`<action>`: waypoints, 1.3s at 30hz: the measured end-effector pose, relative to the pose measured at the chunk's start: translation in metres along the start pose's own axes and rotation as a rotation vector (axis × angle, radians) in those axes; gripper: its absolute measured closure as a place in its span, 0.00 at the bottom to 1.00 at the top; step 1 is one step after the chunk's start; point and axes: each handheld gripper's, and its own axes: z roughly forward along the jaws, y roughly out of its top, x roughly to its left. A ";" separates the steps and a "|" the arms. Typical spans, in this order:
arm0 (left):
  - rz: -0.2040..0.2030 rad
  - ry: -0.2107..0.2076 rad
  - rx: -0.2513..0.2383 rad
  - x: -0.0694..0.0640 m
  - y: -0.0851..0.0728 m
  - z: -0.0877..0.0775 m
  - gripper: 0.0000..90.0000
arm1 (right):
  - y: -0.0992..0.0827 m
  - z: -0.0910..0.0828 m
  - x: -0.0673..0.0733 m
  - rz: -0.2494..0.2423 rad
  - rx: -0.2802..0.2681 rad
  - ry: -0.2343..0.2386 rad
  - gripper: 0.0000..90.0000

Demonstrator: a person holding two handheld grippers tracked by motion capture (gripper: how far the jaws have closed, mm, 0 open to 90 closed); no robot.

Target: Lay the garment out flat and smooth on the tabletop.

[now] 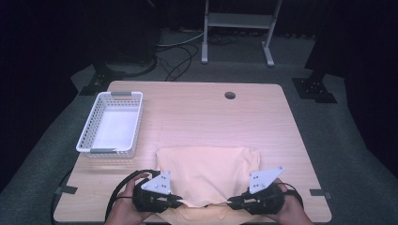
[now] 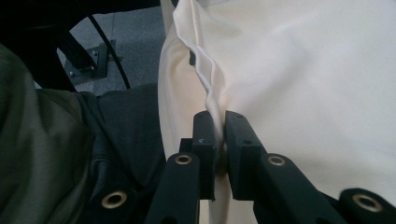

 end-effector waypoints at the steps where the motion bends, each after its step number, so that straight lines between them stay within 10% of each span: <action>1: 0.002 -0.006 -0.003 -0.001 0.002 -0.002 0.92 | 0.002 -0.002 0.002 -0.007 0.000 0.002 0.93; 39: 0.080 0.005 -0.020 0.064 0.065 -0.030 0.92 | 0.047 -0.037 -0.056 -0.062 -0.036 -0.061 0.93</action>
